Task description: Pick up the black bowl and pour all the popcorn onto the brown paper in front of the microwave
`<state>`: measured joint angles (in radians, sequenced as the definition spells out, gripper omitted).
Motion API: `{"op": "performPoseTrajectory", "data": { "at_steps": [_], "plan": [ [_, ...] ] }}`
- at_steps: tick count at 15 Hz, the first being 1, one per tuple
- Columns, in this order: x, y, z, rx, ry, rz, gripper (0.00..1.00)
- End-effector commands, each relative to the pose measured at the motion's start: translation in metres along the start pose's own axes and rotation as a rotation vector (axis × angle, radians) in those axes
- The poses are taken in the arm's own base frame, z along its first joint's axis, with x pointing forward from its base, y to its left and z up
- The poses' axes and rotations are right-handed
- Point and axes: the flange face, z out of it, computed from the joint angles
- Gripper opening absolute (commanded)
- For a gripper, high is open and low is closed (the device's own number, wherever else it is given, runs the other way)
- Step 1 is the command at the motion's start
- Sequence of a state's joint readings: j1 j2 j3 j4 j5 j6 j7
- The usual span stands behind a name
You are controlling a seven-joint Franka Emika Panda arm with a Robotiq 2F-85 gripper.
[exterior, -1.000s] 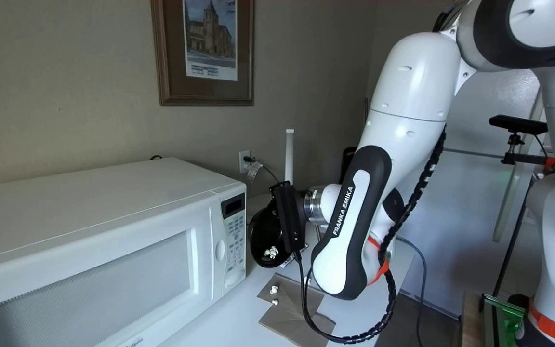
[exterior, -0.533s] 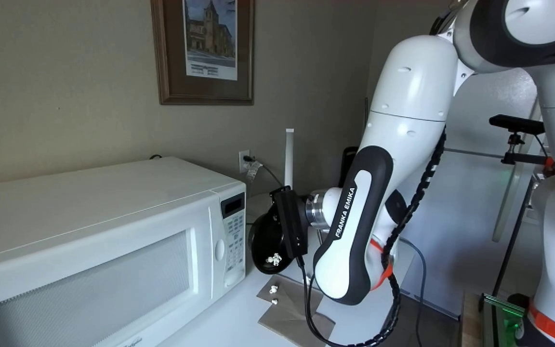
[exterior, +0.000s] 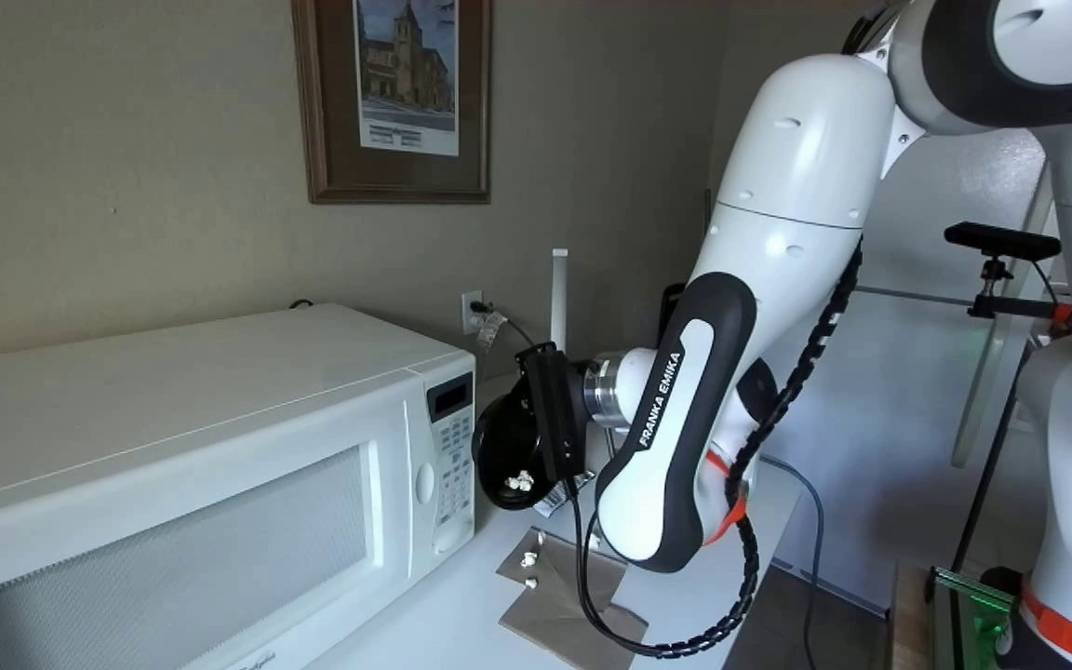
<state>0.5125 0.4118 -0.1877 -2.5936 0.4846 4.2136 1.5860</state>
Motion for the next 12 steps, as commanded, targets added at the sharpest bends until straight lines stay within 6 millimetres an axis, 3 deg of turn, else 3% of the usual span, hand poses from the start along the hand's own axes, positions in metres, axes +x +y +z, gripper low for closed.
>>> {"op": "performPoseTrajectory", "data": {
  "at_steps": [1,7,12],
  "plan": [
    [0.005,0.021,-0.013,-0.062,0.006,-0.012,0.01],
    [0.007,0.034,-0.018,-0.085,0.008,-0.014,0.01],
    [0.012,0.027,-0.012,-0.177,0.045,0.002,0.01]
  ]
}}
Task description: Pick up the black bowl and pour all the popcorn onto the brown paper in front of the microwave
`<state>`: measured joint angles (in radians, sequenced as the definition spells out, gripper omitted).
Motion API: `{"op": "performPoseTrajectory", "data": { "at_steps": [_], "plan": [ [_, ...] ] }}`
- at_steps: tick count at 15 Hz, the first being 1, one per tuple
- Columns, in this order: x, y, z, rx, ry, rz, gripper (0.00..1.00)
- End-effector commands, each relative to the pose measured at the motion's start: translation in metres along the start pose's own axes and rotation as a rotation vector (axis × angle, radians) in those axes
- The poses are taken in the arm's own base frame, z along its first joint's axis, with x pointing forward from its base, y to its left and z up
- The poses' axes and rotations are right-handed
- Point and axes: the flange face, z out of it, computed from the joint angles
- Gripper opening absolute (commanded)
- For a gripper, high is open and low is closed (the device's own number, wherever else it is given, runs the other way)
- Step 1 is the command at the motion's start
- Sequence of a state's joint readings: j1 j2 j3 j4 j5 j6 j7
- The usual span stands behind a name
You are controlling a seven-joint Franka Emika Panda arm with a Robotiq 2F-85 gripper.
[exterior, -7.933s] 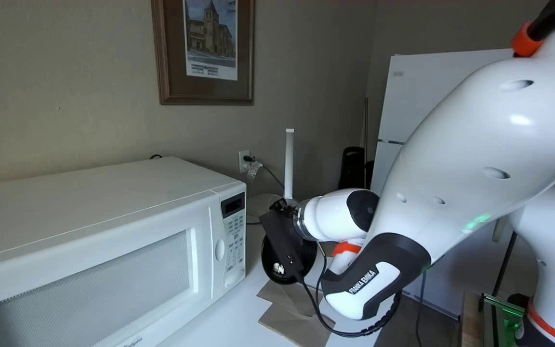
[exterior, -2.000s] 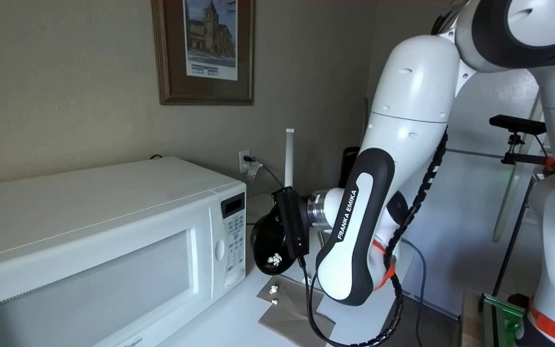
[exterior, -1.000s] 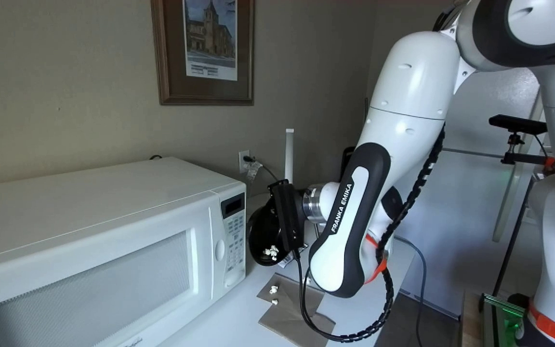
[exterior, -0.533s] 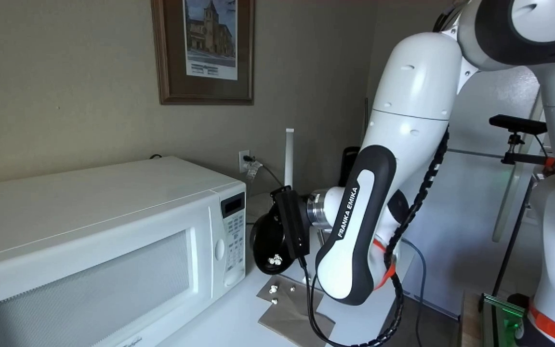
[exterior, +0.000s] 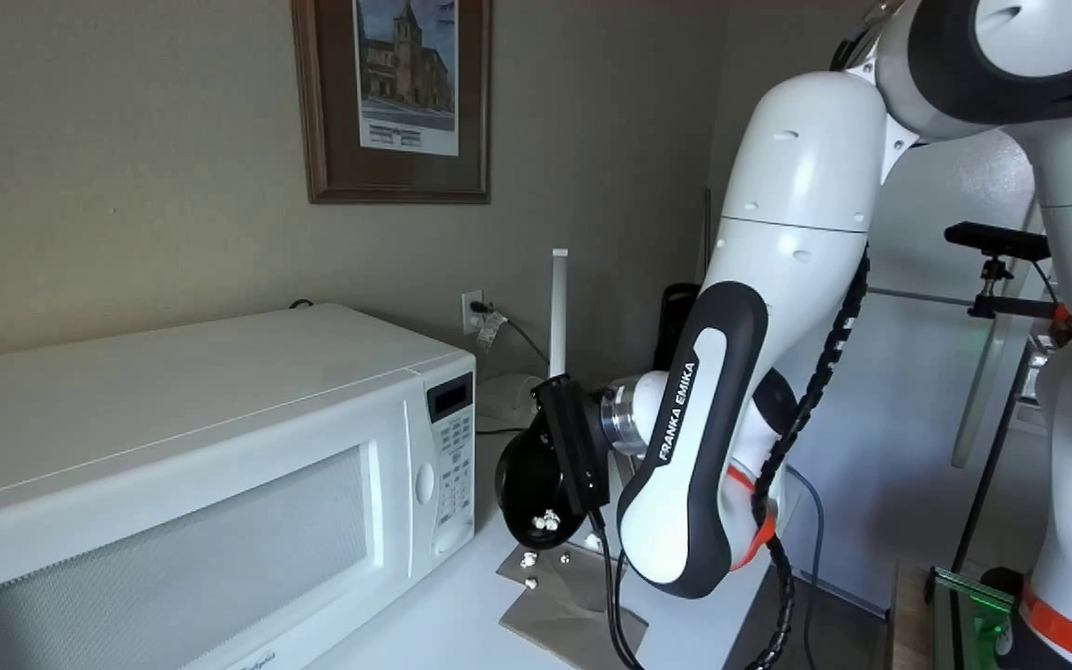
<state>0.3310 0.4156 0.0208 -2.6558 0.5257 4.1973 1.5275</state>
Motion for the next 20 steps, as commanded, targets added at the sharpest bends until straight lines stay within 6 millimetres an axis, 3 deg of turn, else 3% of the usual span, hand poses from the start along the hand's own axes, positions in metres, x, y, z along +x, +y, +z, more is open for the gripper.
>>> {"op": "performPoseTrajectory", "data": {
  "at_steps": [1,10,16,20],
  "plan": [
    [0.008,-0.009,0.002,-0.080,0.043,0.013,0.01],
    [0.028,-0.052,0.031,-0.288,0.110,0.040,0.01],
    [0.079,-0.042,0.061,-0.472,0.177,0.073,0.01],
    [0.108,-0.018,0.068,-0.563,0.190,0.098,0.01]
  ]
}}
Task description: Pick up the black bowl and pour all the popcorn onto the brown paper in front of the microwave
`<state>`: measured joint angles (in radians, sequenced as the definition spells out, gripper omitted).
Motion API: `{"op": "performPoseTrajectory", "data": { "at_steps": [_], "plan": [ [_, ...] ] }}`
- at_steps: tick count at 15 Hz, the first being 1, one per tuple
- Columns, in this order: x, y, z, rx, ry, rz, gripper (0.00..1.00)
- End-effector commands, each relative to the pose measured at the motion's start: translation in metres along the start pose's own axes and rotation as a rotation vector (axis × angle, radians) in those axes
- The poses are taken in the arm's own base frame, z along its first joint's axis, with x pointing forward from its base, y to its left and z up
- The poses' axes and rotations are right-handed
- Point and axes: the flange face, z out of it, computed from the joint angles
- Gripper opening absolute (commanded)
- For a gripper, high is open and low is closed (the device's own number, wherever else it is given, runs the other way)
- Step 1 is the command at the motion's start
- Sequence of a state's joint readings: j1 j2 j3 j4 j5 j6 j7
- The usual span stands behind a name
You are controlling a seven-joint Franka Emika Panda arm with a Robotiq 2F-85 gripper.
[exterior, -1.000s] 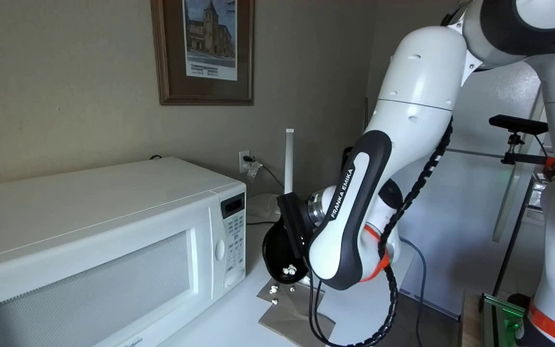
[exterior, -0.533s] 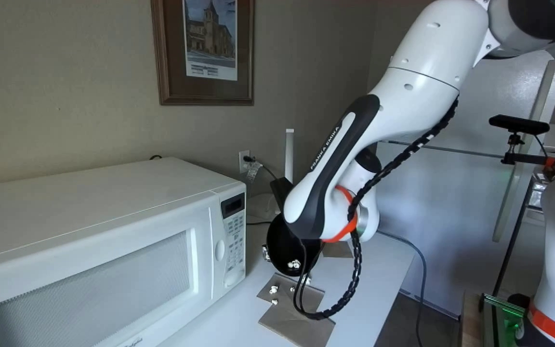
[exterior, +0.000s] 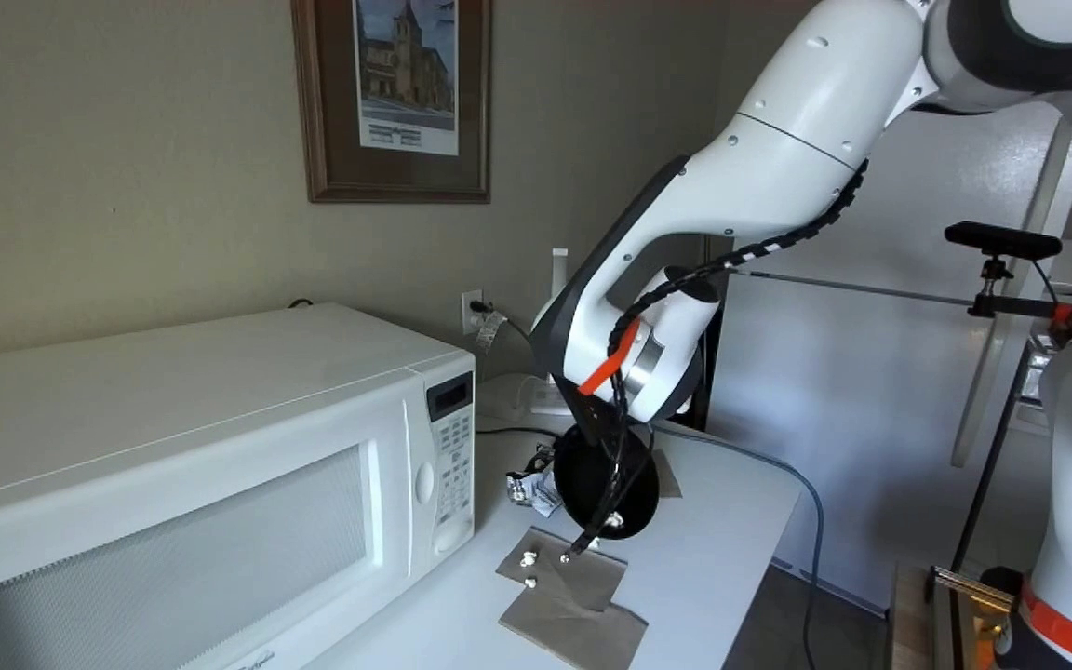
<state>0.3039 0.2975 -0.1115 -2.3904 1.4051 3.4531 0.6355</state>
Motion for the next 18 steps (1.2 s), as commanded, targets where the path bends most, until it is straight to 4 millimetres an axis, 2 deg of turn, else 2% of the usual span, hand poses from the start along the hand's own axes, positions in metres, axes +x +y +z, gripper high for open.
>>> {"op": "performPoseTrajectory", "data": {
  "at_steps": [1,6,11,12,18],
  "plan": [
    [0.014,0.014,0.021,-0.070,0.011,0.009,0.01],
    [0.037,0.035,0.038,-0.137,0.026,0.036,0.01],
    [0.046,0.035,0.046,-0.146,0.041,0.067,0.01],
    [0.047,0.035,0.047,-0.145,0.049,0.073,0.24],
    [0.049,0.044,0.052,-0.165,0.062,0.074,0.67]
  ]
}}
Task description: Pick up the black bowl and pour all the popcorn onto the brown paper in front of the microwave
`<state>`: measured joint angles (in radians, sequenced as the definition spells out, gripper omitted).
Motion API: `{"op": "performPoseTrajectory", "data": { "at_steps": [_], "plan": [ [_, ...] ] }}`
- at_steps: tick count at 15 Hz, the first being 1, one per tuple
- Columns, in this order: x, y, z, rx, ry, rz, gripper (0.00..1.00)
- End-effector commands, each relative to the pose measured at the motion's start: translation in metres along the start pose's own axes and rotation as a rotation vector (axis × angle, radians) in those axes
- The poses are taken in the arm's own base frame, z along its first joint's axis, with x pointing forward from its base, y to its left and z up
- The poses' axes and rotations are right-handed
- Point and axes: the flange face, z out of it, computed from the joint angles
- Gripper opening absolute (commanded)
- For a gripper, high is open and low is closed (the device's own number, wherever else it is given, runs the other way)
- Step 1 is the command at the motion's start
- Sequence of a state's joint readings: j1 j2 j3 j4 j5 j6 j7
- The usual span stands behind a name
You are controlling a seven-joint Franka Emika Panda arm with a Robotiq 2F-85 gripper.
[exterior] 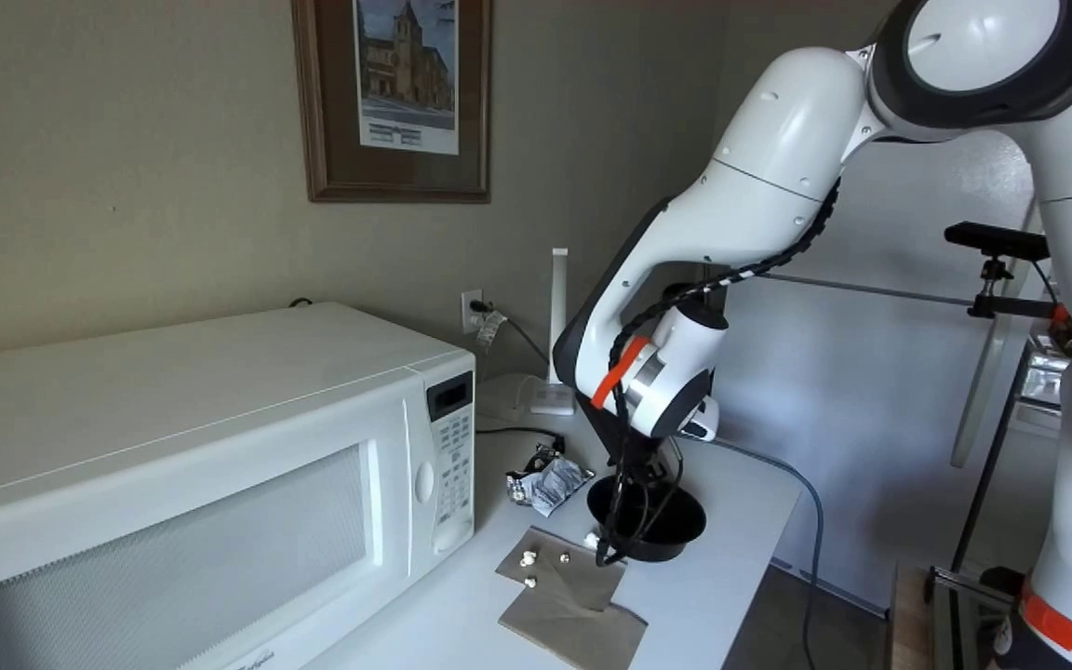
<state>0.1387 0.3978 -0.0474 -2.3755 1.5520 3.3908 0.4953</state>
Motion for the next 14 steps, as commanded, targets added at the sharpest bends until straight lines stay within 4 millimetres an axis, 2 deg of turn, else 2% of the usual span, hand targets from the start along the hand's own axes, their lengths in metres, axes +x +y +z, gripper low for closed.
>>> {"op": "performPoseTrajectory", "data": {
  "at_steps": [1,4,5,9,12,13,14],
  "plan": [
    [0.000,0.004,0.007,-0.010,0.018,0.004,0.76],
    [0.000,0.007,0.007,-0.017,0.017,0.006,0.98],
    [0.002,0.012,0.007,-0.028,0.014,0.011,1.00],
    [0.012,0.040,0.011,-0.104,-0.006,0.062,1.00],
    [0.011,0.061,0.010,-0.151,-0.025,0.090,1.00],
    [0.009,0.064,0.009,-0.159,-0.030,0.094,1.00],
    [0.009,0.054,0.011,-0.130,0.000,0.082,1.00]
  ]
}}
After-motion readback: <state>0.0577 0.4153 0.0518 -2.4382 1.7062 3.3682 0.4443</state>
